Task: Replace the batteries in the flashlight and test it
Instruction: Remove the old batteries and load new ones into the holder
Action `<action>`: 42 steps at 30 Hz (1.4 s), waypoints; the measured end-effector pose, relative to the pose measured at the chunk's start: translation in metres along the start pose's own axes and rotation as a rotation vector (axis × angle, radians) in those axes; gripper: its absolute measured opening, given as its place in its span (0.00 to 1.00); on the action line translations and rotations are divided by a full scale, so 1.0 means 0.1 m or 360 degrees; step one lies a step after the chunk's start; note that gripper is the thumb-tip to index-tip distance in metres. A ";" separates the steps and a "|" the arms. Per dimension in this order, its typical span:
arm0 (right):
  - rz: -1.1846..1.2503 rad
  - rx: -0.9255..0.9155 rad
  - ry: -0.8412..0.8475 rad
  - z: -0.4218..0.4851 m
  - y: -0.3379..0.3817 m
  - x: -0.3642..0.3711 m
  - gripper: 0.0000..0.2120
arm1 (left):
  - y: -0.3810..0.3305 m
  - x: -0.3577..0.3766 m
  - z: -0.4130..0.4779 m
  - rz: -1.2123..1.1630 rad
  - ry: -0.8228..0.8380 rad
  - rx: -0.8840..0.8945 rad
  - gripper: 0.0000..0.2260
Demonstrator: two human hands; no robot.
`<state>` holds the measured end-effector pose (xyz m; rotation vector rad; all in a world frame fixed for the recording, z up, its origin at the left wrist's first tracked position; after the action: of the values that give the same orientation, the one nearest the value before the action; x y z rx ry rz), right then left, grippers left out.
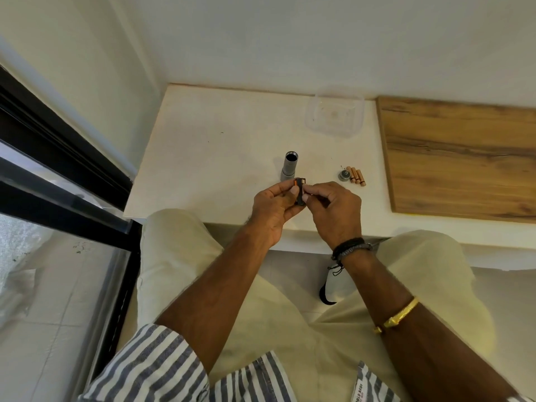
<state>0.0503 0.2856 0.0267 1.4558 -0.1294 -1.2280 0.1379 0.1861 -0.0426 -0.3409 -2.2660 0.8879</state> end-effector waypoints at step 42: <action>0.0811 0.0547 -0.0158 0.06 -0.39 -0.02 0.13 | -0.65 0.08 0.04 0.1520 -0.0546 0.1293 0.14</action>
<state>0.0239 0.2960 -0.0011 1.5246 -0.7634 -0.8809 0.1298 0.1397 0.0032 -0.9548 -1.7251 2.3778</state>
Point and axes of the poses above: each hand's wrist, its own z-axis towards the middle knuckle, its own x-axis out of the palm, y = z × x, the point moved 7 cm from there along z, towards the middle knuckle, and after that the axes turned 4 degrees about -x, right-handed, at the moved point
